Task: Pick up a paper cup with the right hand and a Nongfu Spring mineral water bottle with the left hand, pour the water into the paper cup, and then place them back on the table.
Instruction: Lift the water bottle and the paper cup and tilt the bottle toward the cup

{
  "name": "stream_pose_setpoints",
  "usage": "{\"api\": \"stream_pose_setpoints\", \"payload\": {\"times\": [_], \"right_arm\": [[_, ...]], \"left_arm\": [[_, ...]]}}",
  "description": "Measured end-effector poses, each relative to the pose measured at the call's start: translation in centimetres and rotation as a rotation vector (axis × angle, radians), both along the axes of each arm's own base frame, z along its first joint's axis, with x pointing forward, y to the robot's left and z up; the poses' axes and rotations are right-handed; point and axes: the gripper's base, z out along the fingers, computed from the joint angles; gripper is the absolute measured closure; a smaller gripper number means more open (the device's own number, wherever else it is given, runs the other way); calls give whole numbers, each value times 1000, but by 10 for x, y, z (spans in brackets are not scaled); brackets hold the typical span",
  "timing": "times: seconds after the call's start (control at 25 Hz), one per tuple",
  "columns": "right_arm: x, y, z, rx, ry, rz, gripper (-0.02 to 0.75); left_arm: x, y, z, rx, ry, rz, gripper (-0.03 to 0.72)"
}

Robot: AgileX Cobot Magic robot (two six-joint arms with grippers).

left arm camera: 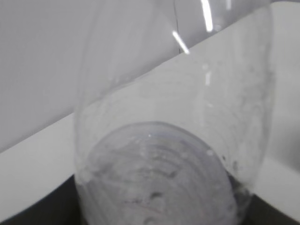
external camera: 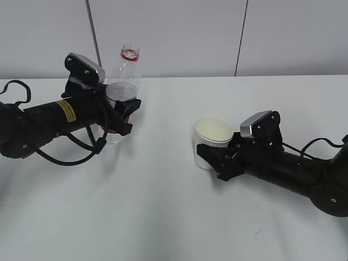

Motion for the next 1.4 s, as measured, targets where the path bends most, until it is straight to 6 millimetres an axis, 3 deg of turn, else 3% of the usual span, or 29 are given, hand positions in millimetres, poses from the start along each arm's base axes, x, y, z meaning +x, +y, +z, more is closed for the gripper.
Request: {"api": "stream_pose_setpoints", "payload": {"times": [0.48, 0.84, 1.04, 1.4], "right_arm": [[16, 12, 26, 2, 19, 142, 214], [31, 48, 38, -58, 34, 263, 214], [39, 61, 47, -44, 50, 289, 214], [49, 66, 57, -36, 73, 317, 214]], "left_arm": [[-4, 5, 27, 240, -85, -14, 300], [-10, 13, 47, 456, -160, -27, 300], [-13, 17, 52, 569, -175, -45, 300], [-15, 21, 53, 747, -217, -92, 300]]}}
